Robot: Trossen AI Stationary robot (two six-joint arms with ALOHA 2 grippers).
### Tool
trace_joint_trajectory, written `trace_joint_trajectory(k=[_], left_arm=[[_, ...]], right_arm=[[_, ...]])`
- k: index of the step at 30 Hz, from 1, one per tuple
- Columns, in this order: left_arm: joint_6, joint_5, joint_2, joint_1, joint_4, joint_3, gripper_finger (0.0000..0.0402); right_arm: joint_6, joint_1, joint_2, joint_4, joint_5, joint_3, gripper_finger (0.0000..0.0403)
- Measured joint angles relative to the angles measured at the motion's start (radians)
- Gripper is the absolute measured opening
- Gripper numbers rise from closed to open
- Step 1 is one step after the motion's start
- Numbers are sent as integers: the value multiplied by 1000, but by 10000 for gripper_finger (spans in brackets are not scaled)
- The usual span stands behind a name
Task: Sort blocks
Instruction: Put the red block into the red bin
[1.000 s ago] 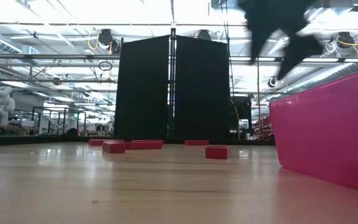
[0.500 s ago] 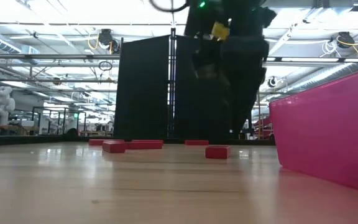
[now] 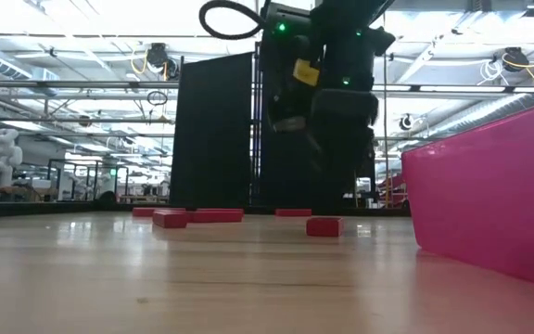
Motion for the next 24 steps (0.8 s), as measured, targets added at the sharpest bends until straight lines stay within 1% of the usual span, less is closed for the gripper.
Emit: trace_joint_trajectory(k=[3,8,13,15,21,24], left_arm=[[0,0,0,0,0,0,16],[1,0,0,0,0,0,16],[8,1,0,0,0,0,16],[8,1,0,0,0,0,16],[8,2,0,0,0,0,16],[7,2,0,0,0,0,16]], right_arm=[[42,-3,0,31,-5,0,338],[96,7,0,56,-52,0,338],[102,10,2,55,-40,0,338],[104,10,19,54,-21,0,338],[114,12,94,73,-36,5,338],[165,14,110,62,-8,7,330]])
